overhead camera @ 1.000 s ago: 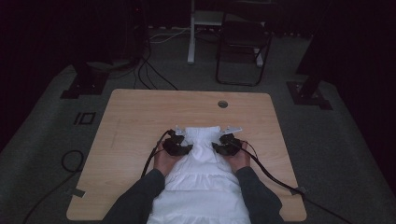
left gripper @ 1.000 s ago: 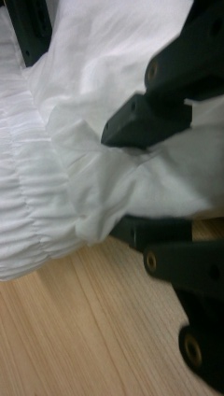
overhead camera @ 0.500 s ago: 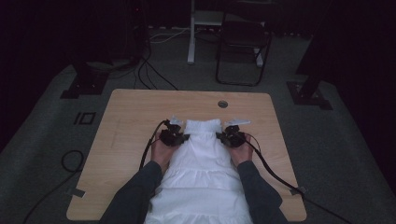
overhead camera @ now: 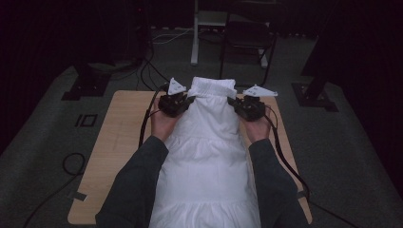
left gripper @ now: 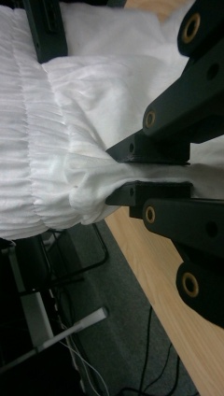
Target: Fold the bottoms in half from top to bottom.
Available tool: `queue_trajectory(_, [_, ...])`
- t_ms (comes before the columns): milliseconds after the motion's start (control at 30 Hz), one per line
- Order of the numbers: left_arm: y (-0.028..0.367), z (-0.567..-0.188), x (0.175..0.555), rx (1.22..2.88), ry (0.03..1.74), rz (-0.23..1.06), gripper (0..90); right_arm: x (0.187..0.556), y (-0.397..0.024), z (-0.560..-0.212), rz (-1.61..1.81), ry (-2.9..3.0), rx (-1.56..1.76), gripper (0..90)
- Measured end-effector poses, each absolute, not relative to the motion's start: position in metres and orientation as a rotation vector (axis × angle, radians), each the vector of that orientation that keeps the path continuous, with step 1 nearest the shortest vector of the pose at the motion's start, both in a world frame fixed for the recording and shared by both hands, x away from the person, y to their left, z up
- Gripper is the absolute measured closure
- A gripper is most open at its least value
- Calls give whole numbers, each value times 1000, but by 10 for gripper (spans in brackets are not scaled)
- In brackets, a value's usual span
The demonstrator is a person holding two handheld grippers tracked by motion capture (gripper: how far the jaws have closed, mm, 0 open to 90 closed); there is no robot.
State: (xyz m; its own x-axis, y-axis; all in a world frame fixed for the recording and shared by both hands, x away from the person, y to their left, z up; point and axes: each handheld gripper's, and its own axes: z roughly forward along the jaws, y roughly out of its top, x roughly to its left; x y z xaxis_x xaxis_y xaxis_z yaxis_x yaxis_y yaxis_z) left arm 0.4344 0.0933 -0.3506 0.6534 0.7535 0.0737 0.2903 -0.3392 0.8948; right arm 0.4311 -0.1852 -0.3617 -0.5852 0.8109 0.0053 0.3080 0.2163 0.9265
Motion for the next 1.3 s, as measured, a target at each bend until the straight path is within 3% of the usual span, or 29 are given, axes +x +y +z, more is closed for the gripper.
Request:
queue_trajectory(200, [98,-373,383,1987,750,580,823,396,-191,-379,1387,2094,1033,828])
queue_trajectory(433, [113,-444,304,2084,722,466,817,320,-189,-442,1312,2313,988,826])
queue_trajectory(567, [112,-498,286,2188,768,343,812,295,-186,-488,1248,2413,1044,825])
queue_trajectory(667, [112,-517,285,2216,790,308,809,290,-184,-514,1201,2450,1089,808])
queue_trajectory(900, [112,-519,287,2220,809,325,803,296,-179,-521,1125,2379,1114,476])
queue_trajectory(1000, [112,-522,289,2221,819,321,797,303,-179,-524,1114,2388,1132,376])
queue_trajectory(1067, [112,-524,291,2220,828,323,793,308,-178,-526,1129,2392,1132,370])
queue_trajectory(1100, [112,-525,291,2224,831,320,790,311,-178,-528,1156,2422,1137,378])
queue_trajectory(1233, [111,-527,294,2231,838,314,785,310,-173,-530,1170,2511,1053,684])
queue_trajectory(1300, [109,-527,299,2246,835,324,785,311,-174,-529,1172,2504,1070,769])
